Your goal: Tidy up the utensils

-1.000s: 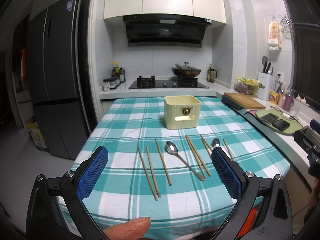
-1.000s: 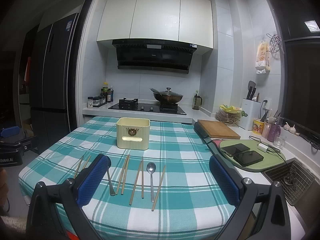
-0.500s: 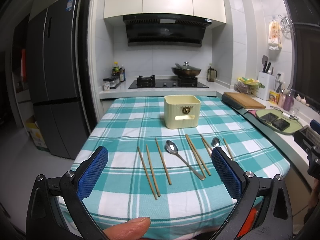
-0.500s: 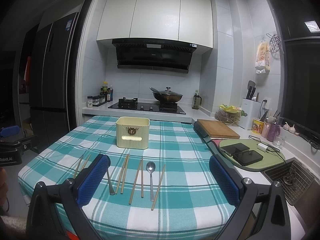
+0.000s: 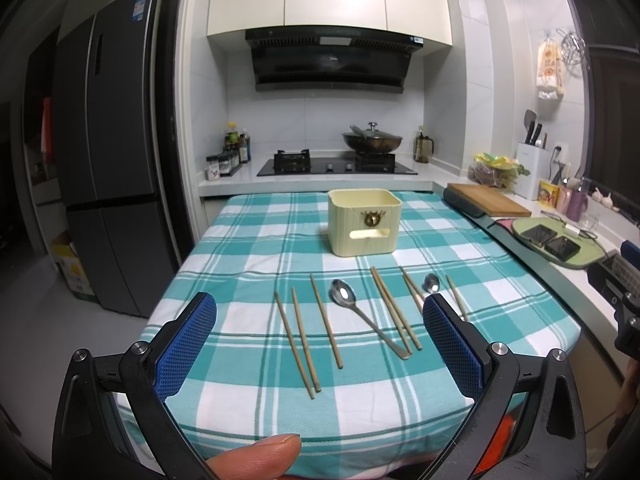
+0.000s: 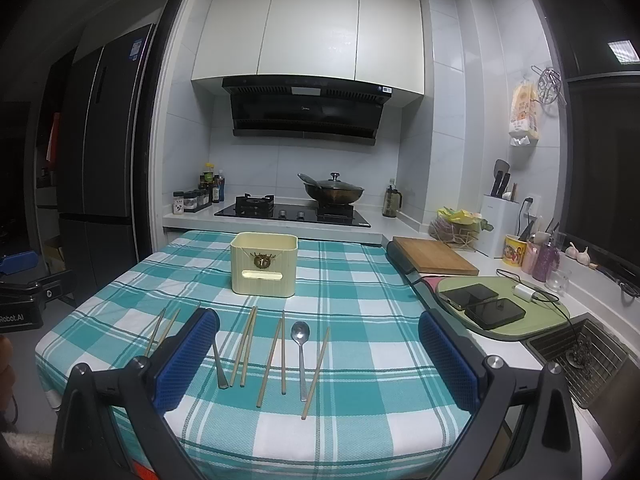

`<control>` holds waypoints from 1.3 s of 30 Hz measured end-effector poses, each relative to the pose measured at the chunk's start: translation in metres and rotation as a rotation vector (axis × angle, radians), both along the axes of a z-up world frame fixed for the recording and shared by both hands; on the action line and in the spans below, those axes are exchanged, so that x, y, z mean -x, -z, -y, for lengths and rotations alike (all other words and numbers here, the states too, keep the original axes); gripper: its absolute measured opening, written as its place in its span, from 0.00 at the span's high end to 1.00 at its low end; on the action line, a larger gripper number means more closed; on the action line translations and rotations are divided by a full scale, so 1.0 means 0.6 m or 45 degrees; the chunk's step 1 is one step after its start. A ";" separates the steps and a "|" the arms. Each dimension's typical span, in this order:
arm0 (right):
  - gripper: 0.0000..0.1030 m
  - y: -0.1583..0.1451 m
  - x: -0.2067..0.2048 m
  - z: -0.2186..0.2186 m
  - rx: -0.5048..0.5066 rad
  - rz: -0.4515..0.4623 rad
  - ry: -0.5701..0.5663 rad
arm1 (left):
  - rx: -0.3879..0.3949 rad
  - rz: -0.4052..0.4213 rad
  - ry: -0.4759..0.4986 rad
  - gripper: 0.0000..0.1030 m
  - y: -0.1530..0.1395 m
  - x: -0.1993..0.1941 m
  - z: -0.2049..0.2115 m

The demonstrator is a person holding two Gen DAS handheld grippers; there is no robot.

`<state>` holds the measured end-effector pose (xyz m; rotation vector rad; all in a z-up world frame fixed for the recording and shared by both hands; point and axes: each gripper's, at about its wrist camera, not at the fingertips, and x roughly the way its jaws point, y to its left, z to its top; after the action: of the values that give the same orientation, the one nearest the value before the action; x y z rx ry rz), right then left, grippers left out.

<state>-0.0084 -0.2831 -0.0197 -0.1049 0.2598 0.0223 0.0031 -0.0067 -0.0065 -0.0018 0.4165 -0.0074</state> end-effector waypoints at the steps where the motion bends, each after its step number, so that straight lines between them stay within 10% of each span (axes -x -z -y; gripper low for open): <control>1: 0.00 0.000 0.000 0.000 0.000 0.000 0.000 | 0.000 0.000 0.000 0.00 0.000 0.000 0.001; 17: 0.00 0.011 -0.002 0.010 0.001 -0.019 0.009 | 0.019 -0.055 -0.021 0.00 0.019 -0.024 -0.019; 25: 0.00 0.034 -0.035 0.012 -0.001 -0.121 -0.013 | 0.185 -0.395 -0.062 0.00 0.115 -0.192 -0.112; 39: 0.00 0.095 -0.126 0.055 -0.032 -0.381 0.021 | 0.069 -0.681 -0.256 0.00 0.282 -0.432 -0.153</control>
<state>0.0672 -0.3162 -0.0766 -0.0744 0.5591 0.0245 0.2624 0.0853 -0.1756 -0.1012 0.9495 0.1837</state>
